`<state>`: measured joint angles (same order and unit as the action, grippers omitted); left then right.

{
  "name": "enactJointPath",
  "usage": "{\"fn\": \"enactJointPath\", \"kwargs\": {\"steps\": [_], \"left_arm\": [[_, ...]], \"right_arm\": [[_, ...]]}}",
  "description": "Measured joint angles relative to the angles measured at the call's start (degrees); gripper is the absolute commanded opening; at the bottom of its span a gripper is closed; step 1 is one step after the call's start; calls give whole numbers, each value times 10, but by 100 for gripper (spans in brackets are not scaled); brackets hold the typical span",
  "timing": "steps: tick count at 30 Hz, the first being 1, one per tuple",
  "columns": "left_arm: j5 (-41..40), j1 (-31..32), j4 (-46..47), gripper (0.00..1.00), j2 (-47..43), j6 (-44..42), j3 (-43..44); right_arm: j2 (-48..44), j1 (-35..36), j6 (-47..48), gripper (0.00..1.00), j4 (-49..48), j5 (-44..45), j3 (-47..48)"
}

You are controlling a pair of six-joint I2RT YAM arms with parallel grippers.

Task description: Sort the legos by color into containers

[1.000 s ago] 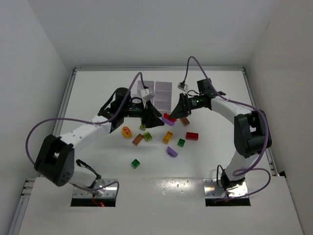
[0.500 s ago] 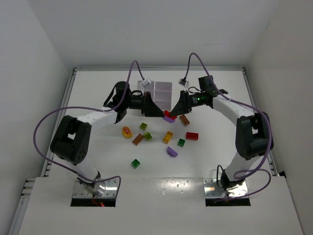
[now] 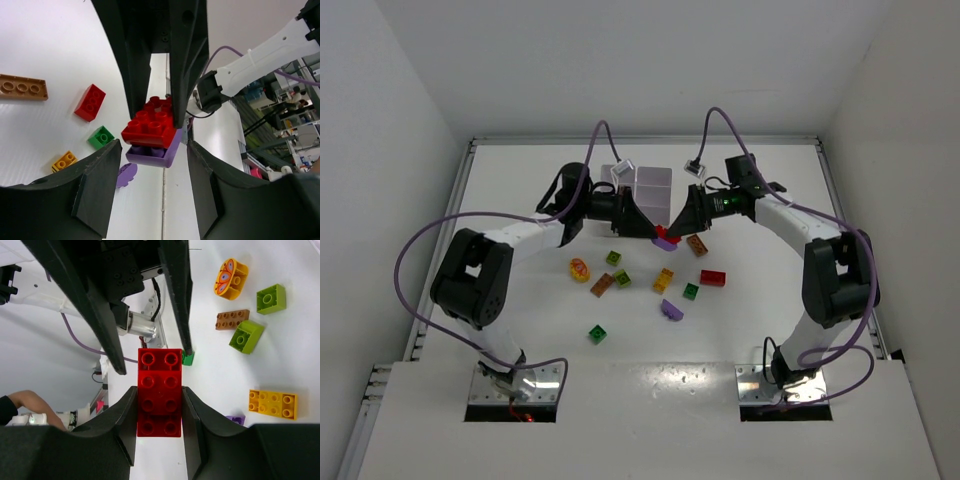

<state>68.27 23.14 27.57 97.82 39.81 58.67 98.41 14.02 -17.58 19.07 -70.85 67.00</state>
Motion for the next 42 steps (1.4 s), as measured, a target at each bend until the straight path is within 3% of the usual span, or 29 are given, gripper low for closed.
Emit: {"fn": "enactJointPath", "kwargs": {"steps": [8,11,18,25,28,33,38,42], "left_arm": [[9,0,-54,61,16,-39,13],[14,0,-65,52,16,-49,17],[26,0,-63,48,17,-46,23],[40,-1,-19,11,28,0,23],[43,-2,-35,5,29,-18,24],[28,-3,-266,1,28,-231,80],[-40,-4,-489,0,23,-448,75],[-116,-4,-574,2,-14,-539,30]], "right_arm": [[-1,0,-5,0,-8,0,14],[-1,0,-6,0,-10,2,16],[-1,3,-7,0,-13,4,16],[-1,4,-9,0,-28,0,16],[-1,3,-11,0,-28,2,16],[7,-8,-16,0,-28,5,17],[7,-47,-9,0,-15,6,26],[7,-57,117,0,93,55,36]]}}
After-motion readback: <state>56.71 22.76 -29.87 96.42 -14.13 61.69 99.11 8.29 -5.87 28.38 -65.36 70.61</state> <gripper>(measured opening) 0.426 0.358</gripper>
